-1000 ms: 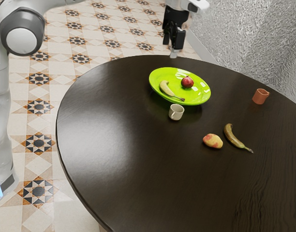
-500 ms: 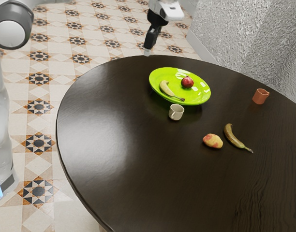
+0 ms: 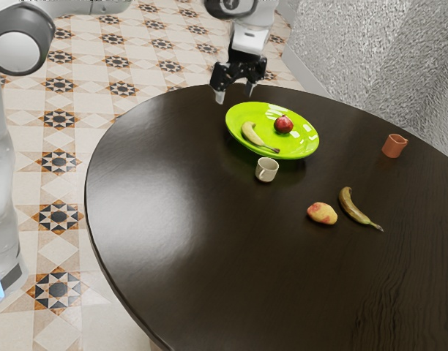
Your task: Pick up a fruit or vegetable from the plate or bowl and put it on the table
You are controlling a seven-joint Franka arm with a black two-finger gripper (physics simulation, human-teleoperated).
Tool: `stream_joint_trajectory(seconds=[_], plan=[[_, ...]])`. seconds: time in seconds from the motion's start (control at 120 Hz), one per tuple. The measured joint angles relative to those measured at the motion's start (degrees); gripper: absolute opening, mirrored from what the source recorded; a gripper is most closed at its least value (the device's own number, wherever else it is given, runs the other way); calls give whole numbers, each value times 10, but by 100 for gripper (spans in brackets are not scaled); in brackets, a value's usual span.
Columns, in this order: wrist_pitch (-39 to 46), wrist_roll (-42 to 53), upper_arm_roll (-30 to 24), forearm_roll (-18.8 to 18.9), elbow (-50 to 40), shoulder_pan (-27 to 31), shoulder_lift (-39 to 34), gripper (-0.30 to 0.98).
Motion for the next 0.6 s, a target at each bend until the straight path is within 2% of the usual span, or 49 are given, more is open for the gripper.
stream_joint_trajectory(seconds=[0.233, 0.45, 0.525, 0.6], plan=[[47, 99, 2, -10, -25, -4, 4, 68], [98, 163, 32, -20, -40, -27, 33, 68], [116, 180, 33, -25, -40, -17, 48, 68], [130, 195, 34, -29, -37, 17, 60, 68]])
